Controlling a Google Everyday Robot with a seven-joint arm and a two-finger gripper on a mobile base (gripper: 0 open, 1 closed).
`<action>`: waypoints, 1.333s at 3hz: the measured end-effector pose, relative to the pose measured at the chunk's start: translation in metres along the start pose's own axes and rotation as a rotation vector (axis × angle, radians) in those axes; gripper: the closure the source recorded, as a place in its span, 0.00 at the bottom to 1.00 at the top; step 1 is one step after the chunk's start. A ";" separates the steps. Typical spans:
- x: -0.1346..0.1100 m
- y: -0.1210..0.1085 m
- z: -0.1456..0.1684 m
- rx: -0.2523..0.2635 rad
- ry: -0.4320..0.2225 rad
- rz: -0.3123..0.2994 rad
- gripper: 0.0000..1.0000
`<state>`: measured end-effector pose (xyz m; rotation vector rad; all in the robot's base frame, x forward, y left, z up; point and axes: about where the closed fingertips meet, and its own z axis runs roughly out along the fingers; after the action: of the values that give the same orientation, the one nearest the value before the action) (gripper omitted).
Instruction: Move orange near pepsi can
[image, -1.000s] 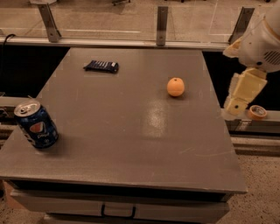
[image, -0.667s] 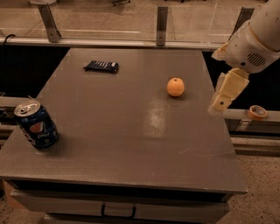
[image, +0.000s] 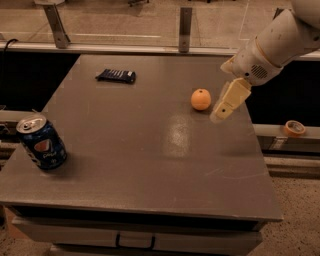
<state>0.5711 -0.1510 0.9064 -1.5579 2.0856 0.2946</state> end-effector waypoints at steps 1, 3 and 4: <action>-0.008 -0.021 0.024 -0.008 -0.059 0.029 0.00; -0.008 -0.041 0.075 -0.048 -0.098 0.062 0.00; -0.006 -0.043 0.084 -0.052 -0.113 0.052 0.18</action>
Offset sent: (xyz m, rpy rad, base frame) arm 0.0729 0.0393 -0.0512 0.1572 0.0230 -0.0127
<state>0.6359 -0.1209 0.8442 -1.4824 2.0474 0.4483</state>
